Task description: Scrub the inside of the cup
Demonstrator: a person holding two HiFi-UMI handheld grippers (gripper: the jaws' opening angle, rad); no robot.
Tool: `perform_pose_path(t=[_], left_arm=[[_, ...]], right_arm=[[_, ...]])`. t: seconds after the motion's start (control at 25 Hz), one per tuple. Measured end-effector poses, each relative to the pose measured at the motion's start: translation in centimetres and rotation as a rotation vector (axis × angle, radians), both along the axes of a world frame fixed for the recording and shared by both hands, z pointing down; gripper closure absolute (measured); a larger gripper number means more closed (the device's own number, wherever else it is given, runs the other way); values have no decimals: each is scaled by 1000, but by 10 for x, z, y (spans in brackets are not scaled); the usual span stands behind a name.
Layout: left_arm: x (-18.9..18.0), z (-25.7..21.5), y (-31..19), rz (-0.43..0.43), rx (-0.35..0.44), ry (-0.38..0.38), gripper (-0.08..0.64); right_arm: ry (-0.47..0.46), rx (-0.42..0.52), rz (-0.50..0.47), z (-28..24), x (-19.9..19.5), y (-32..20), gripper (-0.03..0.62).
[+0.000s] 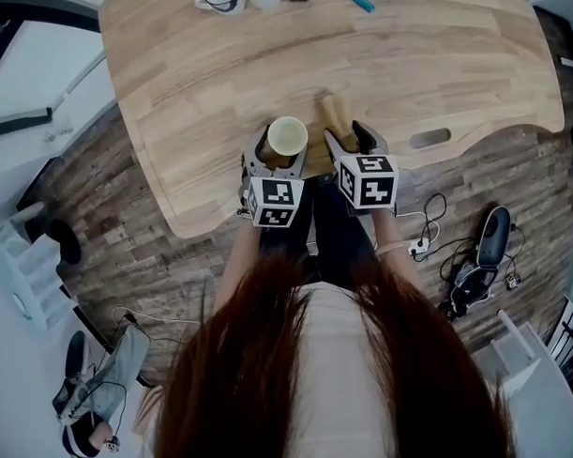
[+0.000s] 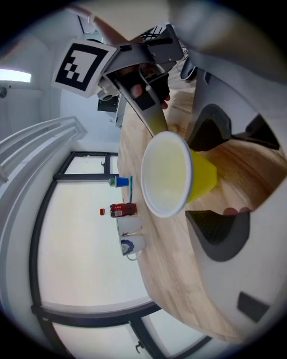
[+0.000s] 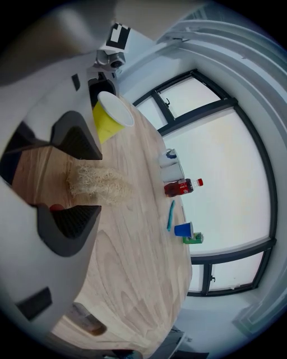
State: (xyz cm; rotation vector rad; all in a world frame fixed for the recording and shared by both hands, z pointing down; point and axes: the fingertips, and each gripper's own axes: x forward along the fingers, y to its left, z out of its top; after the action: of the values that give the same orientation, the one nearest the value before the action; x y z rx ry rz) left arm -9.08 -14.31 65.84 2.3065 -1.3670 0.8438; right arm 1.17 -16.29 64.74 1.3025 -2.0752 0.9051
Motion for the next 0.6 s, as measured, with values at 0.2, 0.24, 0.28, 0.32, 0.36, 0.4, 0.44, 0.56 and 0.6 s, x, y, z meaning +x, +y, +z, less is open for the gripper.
perform_pose_path(t=[0.2,0.24,0.28,0.32,0.36,0.4,0.44,0.56,0.6], left_arm=[[4,4,-6,24,23,-38,244],[5,5,-7,31,24,-48,244],[6,6,-8,37,22,-56,244],[7,7,-8,42,19,-63,244],[8,7,-8,45,16,-68,244],[8,7,-8,48,16,-73,244],[9,7,-8,50,17,-77,244],[9,7,-9,52,20,-80,245],[10,7,-9,54,22,-81,245]], right_arm=[[3,-21,10,12,1,-2,350],[6,-25,11,14,1,-2,350],[10,-28,12,15,1,-3,350],[13,-29,12,16,1,-4,350],[17,-29,13,16,2,-5,350],[22,-29,14,17,2,-6,350],[26,-28,14,17,2,-7,351],[48,-20,21,18,4,-10,370],[60,-16,24,18,6,-10,397]])
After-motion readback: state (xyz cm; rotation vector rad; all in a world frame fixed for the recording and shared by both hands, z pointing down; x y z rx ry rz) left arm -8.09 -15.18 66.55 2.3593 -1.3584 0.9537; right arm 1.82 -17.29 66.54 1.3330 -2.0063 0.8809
